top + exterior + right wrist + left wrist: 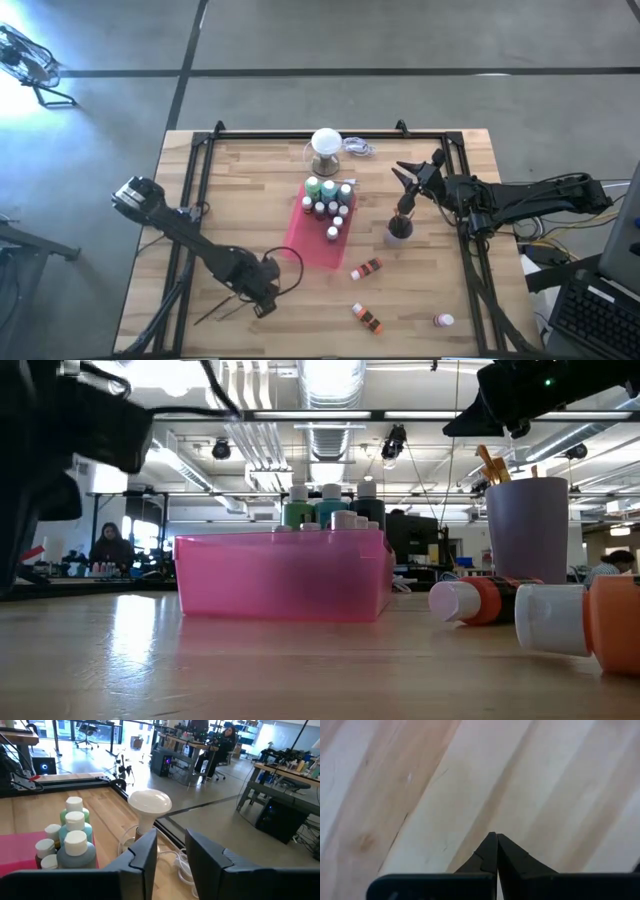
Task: Pick & Place Paint Supplies
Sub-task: Put the orange paintbrush into the purple cup
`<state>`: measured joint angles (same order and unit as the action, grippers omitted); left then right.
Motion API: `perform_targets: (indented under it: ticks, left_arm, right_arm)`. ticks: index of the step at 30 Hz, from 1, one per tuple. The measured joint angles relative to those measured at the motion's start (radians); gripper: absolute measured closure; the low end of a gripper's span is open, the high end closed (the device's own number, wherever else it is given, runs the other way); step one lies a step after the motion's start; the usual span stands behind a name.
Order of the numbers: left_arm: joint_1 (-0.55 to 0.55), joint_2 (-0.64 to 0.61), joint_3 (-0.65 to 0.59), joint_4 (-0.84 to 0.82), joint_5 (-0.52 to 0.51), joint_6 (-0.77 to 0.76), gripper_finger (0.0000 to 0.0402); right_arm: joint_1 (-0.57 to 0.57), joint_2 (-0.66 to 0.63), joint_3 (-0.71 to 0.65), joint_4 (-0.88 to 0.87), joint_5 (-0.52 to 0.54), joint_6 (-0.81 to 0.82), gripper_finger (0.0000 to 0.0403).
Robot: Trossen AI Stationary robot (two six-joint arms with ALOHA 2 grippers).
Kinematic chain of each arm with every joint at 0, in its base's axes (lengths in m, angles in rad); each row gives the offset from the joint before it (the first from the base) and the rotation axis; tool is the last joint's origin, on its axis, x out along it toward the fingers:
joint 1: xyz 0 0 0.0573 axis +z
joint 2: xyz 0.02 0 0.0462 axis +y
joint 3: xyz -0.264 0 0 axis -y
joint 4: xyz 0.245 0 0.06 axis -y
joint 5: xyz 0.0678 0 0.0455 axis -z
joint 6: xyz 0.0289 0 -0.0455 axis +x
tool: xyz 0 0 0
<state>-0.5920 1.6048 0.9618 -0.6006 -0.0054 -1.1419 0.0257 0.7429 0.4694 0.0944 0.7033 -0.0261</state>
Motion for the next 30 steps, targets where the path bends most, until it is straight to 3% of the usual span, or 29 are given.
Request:
perform_targets:
  ticks: [12,23,30]
  left_arm:
    - [0.039,-0.005,0.078,0.025,-0.094,0.194,0.0401]
    - [0.095,-0.005,0.191,0.028,-0.352,0.468,0.0401]
    - [0.134,-0.006,0.278,0.115,-0.512,0.668,0.0401]
  right_arm:
    - [0.000,0.000,0.000,-0.009,-0.054,0.024,0.0307]
    - [0.000,0.000,0.000,-0.007,-0.182,0.026,0.0349]
    - [0.000,0.015,0.000,0.009,-0.374,0.073,0.0359]
